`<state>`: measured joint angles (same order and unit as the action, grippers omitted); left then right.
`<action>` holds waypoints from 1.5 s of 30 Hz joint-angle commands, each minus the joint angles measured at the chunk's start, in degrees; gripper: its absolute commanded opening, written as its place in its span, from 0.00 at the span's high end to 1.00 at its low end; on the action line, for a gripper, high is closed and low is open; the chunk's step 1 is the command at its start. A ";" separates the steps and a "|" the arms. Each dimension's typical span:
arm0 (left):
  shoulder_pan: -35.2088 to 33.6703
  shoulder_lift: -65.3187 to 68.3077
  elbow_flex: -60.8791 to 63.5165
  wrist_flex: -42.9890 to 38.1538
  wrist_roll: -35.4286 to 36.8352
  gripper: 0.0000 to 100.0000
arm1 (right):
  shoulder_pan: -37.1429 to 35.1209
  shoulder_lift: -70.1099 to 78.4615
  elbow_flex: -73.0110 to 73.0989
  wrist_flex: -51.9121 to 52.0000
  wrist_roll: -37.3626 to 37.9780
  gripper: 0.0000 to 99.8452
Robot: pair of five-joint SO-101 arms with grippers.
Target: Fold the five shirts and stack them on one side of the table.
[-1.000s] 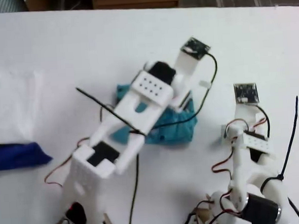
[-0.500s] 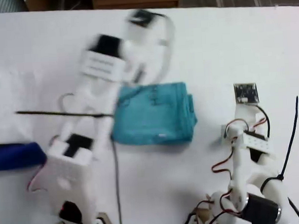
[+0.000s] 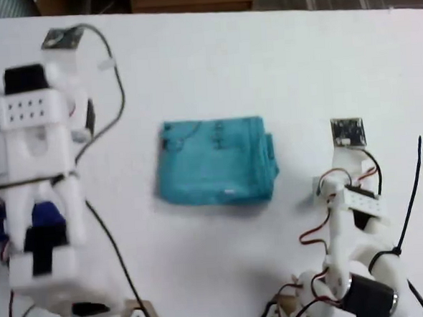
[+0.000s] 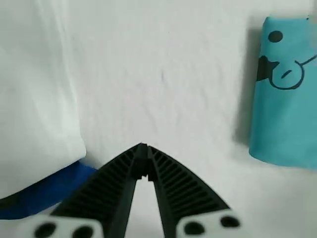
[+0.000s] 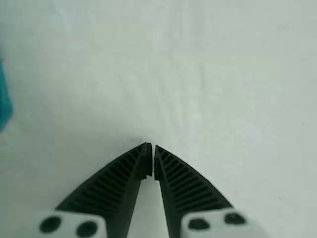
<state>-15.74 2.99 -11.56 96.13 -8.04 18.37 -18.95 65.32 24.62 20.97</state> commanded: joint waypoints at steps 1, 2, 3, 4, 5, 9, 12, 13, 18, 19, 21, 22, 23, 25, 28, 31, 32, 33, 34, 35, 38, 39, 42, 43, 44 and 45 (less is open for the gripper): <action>-1.41 -13.80 21.93 -13.19 -0.70 0.97 | -1.45 -2.77 -0.26 0.13 0.44 0.98; -1.49 -17.14 29.23 -18.37 -0.70 0.97 | -1.54 -2.77 -0.35 0.13 0.44 0.98; -1.67 -20.22 36.53 -23.82 -0.79 0.97 | -1.54 -2.77 -0.44 0.13 0.44 0.98; -2.02 -22.95 43.65 -29.80 -0.79 0.97 | -1.54 -2.77 -0.44 0.13 0.44 0.98; -2.20 -25.23 50.24 -35.87 -0.79 0.97 | -1.54 -2.77 -0.44 0.13 0.44 0.98; -2.29 -28.13 69.14 -58.20 -4.48 0.97 | -1.45 -2.77 -0.53 0.13 0.44 0.98; -2.73 -26.46 72.92 -64.62 -4.66 0.97 | -1.45 -2.77 -0.53 0.13 0.44 0.98; -2.73 -25.76 72.57 -64.88 -4.66 0.97 | -1.45 -2.77 -0.53 0.13 0.44 0.98; -2.90 -21.63 70.20 -64.79 -4.66 0.97 | -1.45 -2.77 -0.53 0.13 0.44 0.98; -2.90 -20.92 70.02 -64.70 -4.66 0.97 | -1.45 -2.77 -0.53 0.13 0.44 0.98; -2.90 -20.48 69.67 -64.53 -4.57 0.97 | -1.45 -2.77 -0.70 0.13 0.44 0.98; -2.90 -20.48 69.76 -64.53 -4.57 0.97 | -1.45 -2.77 -0.97 0.31 0.53 0.98; -2.90 -20.48 69.76 -64.53 -4.57 0.97 | -1.45 -2.77 -2.20 1.45 0.53 0.98; -2.81 -20.48 69.76 -64.44 -4.57 0.97 | -2.42 -2.77 -8.18 10.51 0.18 0.98; -2.99 -20.40 69.76 -64.44 -4.57 0.97 | -7.52 -2.15 -22.86 27.47 0.18 0.98; -2.99 -20.31 69.76 -64.44 -4.57 0.97 | -14.73 -1.10 -35.52 38.90 0.09 0.98; -2.99 -20.22 69.67 -64.44 -4.57 0.97 | -17.19 -0.40 -38.68 41.63 0.09 0.98; -2.99 -20.22 69.67 -64.44 -4.57 0.97 | -19.56 0.31 -41.14 43.82 0.00 0.98; -2.99 -20.22 69.76 -64.44 -4.66 0.97 | -21.93 1.01 -42.90 45.32 0.00 0.98; -2.99 -20.22 69.76 -64.44 -4.66 0.97 | -23.78 1.71 -43.96 46.37 0.00 0.98; -3.60 -20.22 69.76 -64.44 -4.66 0.97 | -28.35 3.47 -43.25 46.99 -0.97 0.98; -3.69 -20.22 69.67 -64.44 -4.66 0.97 | -29.41 4.00 -42.73 46.99 -1.85 0.98; -3.69 -20.22 69.67 -64.44 -4.66 0.97 | -32.04 5.14 -41.32 46.81 -2.99 0.98; -3.69 -20.22 69.67 -64.44 -4.66 0.97 | -32.75 5.67 -40.70 46.81 -2.99 0.98; -3.69 -20.22 69.67 -64.44 -4.66 0.97 | -33.01 6.29 -39.91 46.81 -2.99 0.98; -3.69 -20.22 69.67 -64.44 -4.66 0.97 | -33.01 6.99 -38.95 46.81 -3.34 0.98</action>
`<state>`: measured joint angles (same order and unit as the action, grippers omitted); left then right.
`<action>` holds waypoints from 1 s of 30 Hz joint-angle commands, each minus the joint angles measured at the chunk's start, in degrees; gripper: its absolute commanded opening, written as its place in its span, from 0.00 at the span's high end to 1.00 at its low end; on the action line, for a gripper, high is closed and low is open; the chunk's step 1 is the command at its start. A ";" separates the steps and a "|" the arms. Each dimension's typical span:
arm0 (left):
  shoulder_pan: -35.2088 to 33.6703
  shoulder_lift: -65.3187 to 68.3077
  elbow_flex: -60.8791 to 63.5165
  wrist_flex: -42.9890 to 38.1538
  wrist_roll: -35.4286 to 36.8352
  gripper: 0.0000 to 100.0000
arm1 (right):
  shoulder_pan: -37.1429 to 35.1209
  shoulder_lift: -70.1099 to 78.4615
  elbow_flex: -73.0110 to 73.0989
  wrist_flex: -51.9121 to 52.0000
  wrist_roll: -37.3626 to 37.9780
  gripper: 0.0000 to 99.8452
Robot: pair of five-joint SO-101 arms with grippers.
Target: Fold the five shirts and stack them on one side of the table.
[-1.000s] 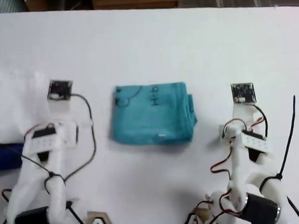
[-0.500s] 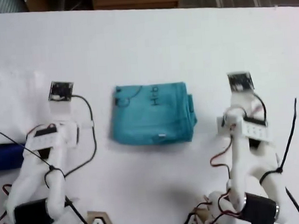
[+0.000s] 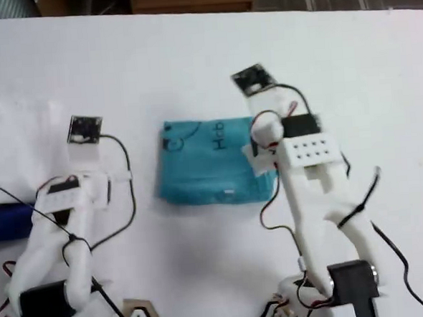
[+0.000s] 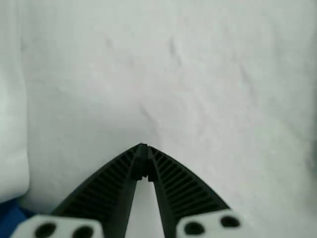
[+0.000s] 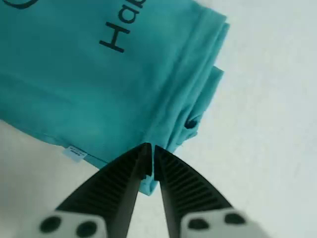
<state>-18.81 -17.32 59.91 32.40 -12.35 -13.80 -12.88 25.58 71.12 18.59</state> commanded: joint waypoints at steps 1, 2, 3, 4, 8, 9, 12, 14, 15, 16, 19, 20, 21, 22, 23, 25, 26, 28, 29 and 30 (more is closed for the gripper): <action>-0.62 0.09 -1.80 -0.70 -0.35 0.97 | -0.57 1.71 1.76 0.31 -0.97 0.98; -0.62 0.09 -1.80 -0.70 -0.35 0.97 | -0.22 2.51 2.64 0.31 -0.88 0.98; -0.62 0.09 -1.80 -0.70 -0.35 0.97 | 0.48 3.38 3.60 0.57 -0.88 0.98; -0.62 0.09 -1.71 -0.70 -0.35 0.97 | 1.01 4.18 4.40 0.66 -0.88 0.98; -0.62 0.09 -1.71 -0.70 -0.35 0.97 | 4.53 6.73 7.21 0.40 -0.62 0.98; -0.62 0.09 -1.71 -0.70 -0.35 0.97 | 5.32 7.16 7.38 0.40 -0.44 0.98; -0.53 0.09 -1.80 -0.70 -0.35 0.97 | 6.55 7.43 7.30 0.31 -0.44 0.98; -0.53 0.09 -1.80 -0.70 -0.35 0.97 | 6.02 6.29 7.30 0.66 -0.44 0.98; -0.53 0.09 -1.80 -0.70 -0.35 0.97 | 6.02 5.23 7.30 1.19 -0.44 0.98; -0.53 0.09 -1.89 -0.70 -0.35 0.97 | 5.85 3.91 7.12 2.15 -0.44 0.98; -0.53 0.18 -1.89 -0.70 -0.35 0.97 | 5.49 -1.89 4.40 6.02 -0.44 0.98; -0.53 0.18 -1.89 -0.70 -0.35 0.97 | 5.85 -4.09 2.81 6.90 -0.53 0.98; -0.53 0.18 -1.89 -0.70 -0.35 0.97 | 6.29 -6.29 1.14 7.08 -0.88 0.98; -0.53 0.18 -1.89 -0.70 -0.35 0.97 | 7.34 -7.96 -0.53 7.08 -1.14 0.98; -0.53 0.18 -1.89 -0.70 -0.35 0.97 | 7.96 -9.19 -2.02 7.08 -2.99 0.98; -0.53 0.18 -1.89 -0.70 -0.35 0.97 | 8.48 -9.10 -4.57 6.99 -9.85 0.92; -0.53 0.18 -1.89 -0.70 -0.35 0.97 | 8.48 -8.13 -5.45 6.90 -12.57 0.86; -0.53 0.18 -1.89 -0.70 -0.35 0.97 | 7.34 -4.53 -7.03 6.64 -15.38 0.72; -0.53 0.18 -1.89 -0.70 -0.35 0.97 | 6.37 -2.07 -7.91 6.46 -14.68 0.67; -0.53 0.18 -1.89 -0.70 -0.35 0.97 | 5.23 0.57 -8.79 6.55 -14.15 0.63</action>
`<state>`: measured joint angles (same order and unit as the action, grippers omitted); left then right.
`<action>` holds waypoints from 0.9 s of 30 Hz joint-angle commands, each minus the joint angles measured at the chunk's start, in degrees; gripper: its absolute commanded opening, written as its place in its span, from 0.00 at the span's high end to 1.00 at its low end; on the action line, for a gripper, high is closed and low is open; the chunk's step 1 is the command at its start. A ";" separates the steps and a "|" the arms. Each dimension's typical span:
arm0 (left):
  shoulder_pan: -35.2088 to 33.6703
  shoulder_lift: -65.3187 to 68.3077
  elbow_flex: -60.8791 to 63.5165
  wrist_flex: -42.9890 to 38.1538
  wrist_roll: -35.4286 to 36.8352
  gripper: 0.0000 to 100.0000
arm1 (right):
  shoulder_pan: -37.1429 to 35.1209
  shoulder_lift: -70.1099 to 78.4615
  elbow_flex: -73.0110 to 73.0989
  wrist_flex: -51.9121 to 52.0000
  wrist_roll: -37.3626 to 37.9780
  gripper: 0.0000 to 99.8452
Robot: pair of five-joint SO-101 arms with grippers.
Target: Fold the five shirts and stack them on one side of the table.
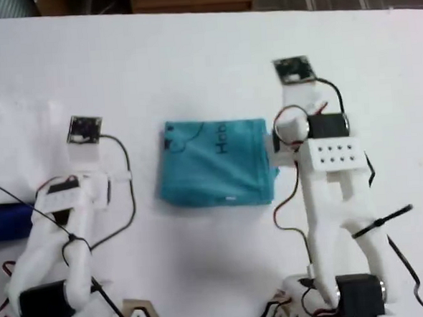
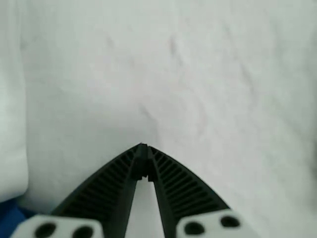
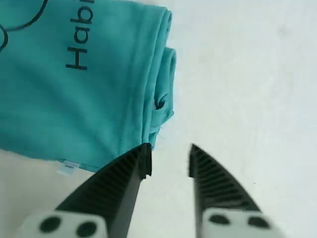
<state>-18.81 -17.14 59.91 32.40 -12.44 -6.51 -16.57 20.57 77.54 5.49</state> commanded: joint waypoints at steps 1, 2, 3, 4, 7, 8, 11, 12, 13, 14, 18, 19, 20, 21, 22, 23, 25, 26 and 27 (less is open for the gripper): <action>-0.53 0.00 -1.89 -0.70 -0.26 0.97 | -3.30 6.99 -4.75 0.13 -0.97 0.62; -0.53 0.00 -1.89 -0.70 -0.26 0.97 | -4.53 9.71 -5.63 0.13 -1.14 0.62; -0.53 0.00 -1.89 -0.70 -0.26 0.97 | -5.76 12.26 -6.77 0.13 -1.14 0.63; -0.53 0.00 -1.89 -0.70 -0.26 0.97 | -6.99 14.81 -8.09 0.04 -1.14 0.65; -0.53 0.00 -1.89 -0.79 -0.26 0.97 | -8.84 21.58 -12.57 0.31 -1.14 0.66; -0.53 0.00 -1.89 -0.79 -0.26 0.97 | -8.66 23.60 -14.07 0.31 -1.14 0.66; -0.53 0.00 -1.89 -0.79 -0.26 0.97 | -7.52 28.97 -17.76 0.31 -1.14 0.66; -0.53 0.00 -1.89 -0.79 -0.26 0.97 | -7.08 30.64 -18.73 0.31 -1.14 0.66; -0.53 0.00 -1.89 -0.79 -0.26 0.97 | -6.81 32.40 -19.43 0.22 -1.14 0.66; -0.53 0.00 -1.89 -0.79 -0.26 0.97 | -6.37 34.24 -20.04 0.04 -1.14 0.66; -0.53 0.00 -1.89 -0.79 -0.26 0.97 | -6.55 42.42 -22.59 0.22 -1.14 0.66; -0.53 0.00 -1.89 -0.88 -0.26 0.97 | -6.73 44.44 -23.30 0.31 -1.14 0.66; -0.53 0.00 -1.89 -0.88 -0.26 0.97 | -6.81 46.37 -24.09 0.40 -1.14 0.66; -0.53 0.00 -1.89 -0.88 -0.26 0.97 | -6.81 48.22 -24.79 0.40 -1.14 0.66; -0.53 0.00 -1.89 -0.88 -0.26 0.97 | -6.73 49.71 -25.41 0.84 -0.97 0.66; -0.53 0.00 -1.89 -0.88 -0.26 0.97 | -6.73 51.30 -26.20 1.89 -0.70 0.67; -0.53 0.00 -1.89 -0.88 -0.26 0.97 | -6.73 54.20 -28.40 5.32 -0.62 0.72; -0.53 0.00 -1.89 -0.88 -0.26 0.97 | -6.73 55.52 -29.71 7.16 -0.53 0.78; -0.53 0.00 -1.89 -0.88 -0.26 0.97 | -6.73 56.40 -31.30 8.75 -0.53 0.86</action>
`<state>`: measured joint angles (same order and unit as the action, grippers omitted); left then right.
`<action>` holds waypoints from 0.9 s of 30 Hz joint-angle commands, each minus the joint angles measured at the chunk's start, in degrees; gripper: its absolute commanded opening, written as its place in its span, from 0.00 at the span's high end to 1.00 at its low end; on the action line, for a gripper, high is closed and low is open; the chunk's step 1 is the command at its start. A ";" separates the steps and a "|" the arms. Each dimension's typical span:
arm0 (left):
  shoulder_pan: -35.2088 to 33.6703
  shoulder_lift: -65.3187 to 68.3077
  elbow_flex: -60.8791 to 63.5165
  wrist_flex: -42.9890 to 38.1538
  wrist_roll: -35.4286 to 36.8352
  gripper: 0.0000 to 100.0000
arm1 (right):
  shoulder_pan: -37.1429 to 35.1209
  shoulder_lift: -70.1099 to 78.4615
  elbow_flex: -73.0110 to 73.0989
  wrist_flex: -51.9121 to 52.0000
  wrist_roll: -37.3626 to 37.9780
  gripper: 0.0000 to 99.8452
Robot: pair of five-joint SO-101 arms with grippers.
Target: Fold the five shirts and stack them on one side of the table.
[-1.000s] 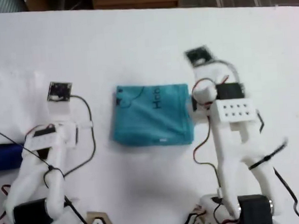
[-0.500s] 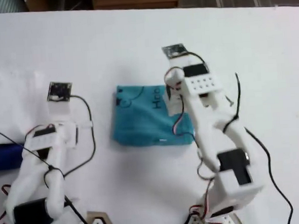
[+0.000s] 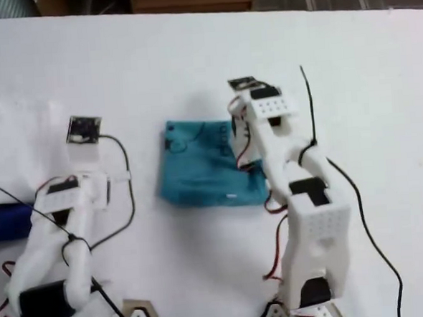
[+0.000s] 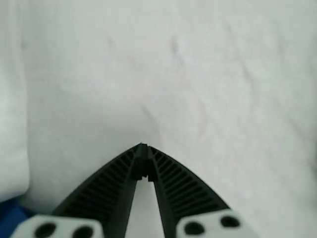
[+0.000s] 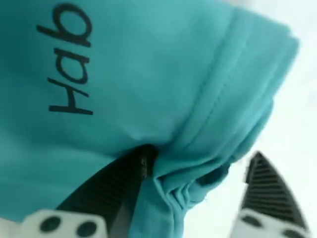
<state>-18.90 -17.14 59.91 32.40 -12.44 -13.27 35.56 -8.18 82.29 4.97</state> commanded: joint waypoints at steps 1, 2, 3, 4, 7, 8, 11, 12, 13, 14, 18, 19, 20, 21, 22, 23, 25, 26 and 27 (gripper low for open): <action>-0.44 0.00 -1.89 -0.88 -0.26 0.97 | 0.31 5.05 -4.13 5.49 0.00 0.94; -0.44 0.00 -1.89 -0.88 -0.26 0.97 | 0.48 5.85 -5.71 6.81 -0.09 1.00; -0.44 0.00 -1.89 -0.88 -0.26 0.97 | 0.66 6.55 -7.12 8.22 -0.09 0.96; -0.44 0.00 -1.89 -0.88 -0.26 0.97 | 1.01 6.99 -8.18 9.19 -0.09 0.94; -0.44 0.00 -1.89 -0.88 -0.26 0.97 | 3.38 6.99 -11.08 9.80 -0.09 0.98; -0.44 0.00 -1.89 -0.88 -0.26 0.97 | 4.62 6.73 -12.31 9.71 0.00 0.98; -0.44 0.00 -1.89 -0.88 -0.26 0.97 | 9.54 6.81 -18.02 9.36 5.45 0.98; -0.44 0.00 -1.89 -0.88 -0.26 0.97 | 11.47 6.99 -20.48 9.36 8.18 0.98; -0.44 0.00 -1.89 -0.88 -0.26 0.97 | 13.32 6.99 -22.77 9.36 11.16 0.98; -0.44 0.00 -1.89 -0.88 -0.26 0.97 | 15.25 6.99 -25.14 9.27 14.24 0.98; -0.44 0.00 -1.89 -0.88 -0.26 0.97 | 23.16 7.08 -35.34 9.27 20.22 0.98; -0.44 0.00 -1.89 -0.88 -0.26 0.97 | 25.01 7.08 -37.71 8.75 20.31 0.98; -0.44 0.00 -1.89 -0.88 -0.26 0.97 | 26.68 7.08 -39.47 7.52 20.40 0.98; -0.44 0.00 -1.89 -0.88 -0.26 0.97 | 28.35 7.08 -40.97 6.20 20.48 0.98; -0.44 0.00 -1.89 -0.88 -0.26 0.97 | 29.85 7.08 -42.02 4.35 20.48 0.98; -0.44 0.00 -1.89 -0.88 -0.26 0.97 | 31.16 7.08 -42.37 2.42 20.48 0.98; -0.44 0.00 -1.89 -0.88 -0.26 0.97 | 33.10 7.08 -42.29 -1.98 20.57 0.98; -0.44 0.00 -1.89 -0.88 -0.26 0.97 | 33.80 7.16 -42.20 -3.82 20.57 0.98; -0.44 0.00 -1.89 -0.88 -0.26 0.97 | 34.42 7.43 -42.20 -5.49 20.57 0.98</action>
<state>-18.90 -17.14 59.91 32.40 -12.44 18.90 43.21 -47.65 81.93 25.10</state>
